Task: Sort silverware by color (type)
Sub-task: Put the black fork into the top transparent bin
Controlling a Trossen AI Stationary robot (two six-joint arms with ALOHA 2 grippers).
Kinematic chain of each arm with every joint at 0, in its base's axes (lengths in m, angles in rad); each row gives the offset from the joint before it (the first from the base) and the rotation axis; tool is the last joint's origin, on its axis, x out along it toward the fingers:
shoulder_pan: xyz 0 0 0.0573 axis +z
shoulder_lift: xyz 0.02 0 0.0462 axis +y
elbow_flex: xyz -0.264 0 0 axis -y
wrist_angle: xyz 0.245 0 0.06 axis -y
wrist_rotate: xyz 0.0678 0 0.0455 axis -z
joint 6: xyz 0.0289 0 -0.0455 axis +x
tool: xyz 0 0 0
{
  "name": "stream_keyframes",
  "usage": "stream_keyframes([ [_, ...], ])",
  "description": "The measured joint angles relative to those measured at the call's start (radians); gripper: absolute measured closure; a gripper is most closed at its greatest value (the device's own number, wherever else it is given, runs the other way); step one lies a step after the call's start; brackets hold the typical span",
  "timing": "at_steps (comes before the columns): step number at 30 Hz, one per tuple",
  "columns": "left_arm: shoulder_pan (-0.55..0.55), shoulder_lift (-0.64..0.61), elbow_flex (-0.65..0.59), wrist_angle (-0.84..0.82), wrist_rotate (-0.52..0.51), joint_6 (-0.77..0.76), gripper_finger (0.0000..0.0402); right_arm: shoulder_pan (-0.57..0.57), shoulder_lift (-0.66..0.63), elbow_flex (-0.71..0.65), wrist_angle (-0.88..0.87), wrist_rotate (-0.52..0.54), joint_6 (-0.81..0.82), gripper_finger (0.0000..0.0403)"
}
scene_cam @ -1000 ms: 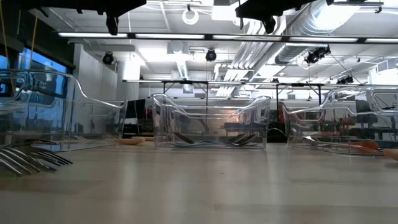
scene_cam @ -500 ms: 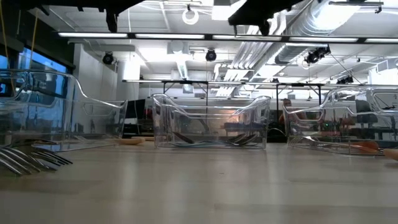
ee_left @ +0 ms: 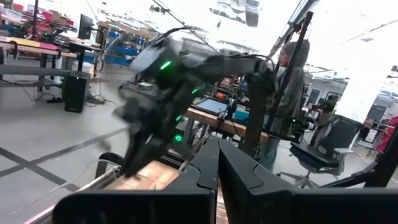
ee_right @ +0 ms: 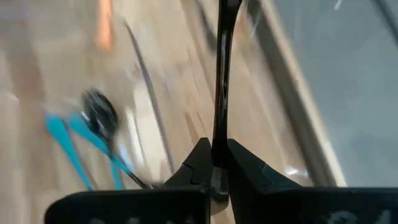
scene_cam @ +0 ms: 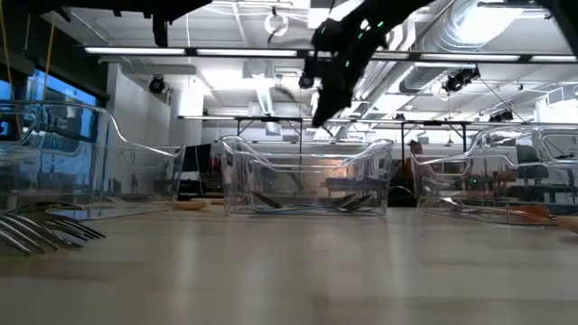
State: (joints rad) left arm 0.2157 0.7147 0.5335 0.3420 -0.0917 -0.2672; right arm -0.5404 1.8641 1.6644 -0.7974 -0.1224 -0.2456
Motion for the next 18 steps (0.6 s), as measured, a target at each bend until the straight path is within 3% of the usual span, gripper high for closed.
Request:
stream_keyframes([
  [9, 0.000, 0.000, 0.000, 0.000, -0.003, -0.001, 0.0401, -0.032, 0.296, 0.141, -0.215, 0.014, -0.077, 0.0393],
  [18, 0.000, 0.000, 0.000, -0.001, -0.003, -0.001, 0.0401, -0.037, 0.400, 0.148, -0.223, 0.028, -0.067, 0.0388],
])
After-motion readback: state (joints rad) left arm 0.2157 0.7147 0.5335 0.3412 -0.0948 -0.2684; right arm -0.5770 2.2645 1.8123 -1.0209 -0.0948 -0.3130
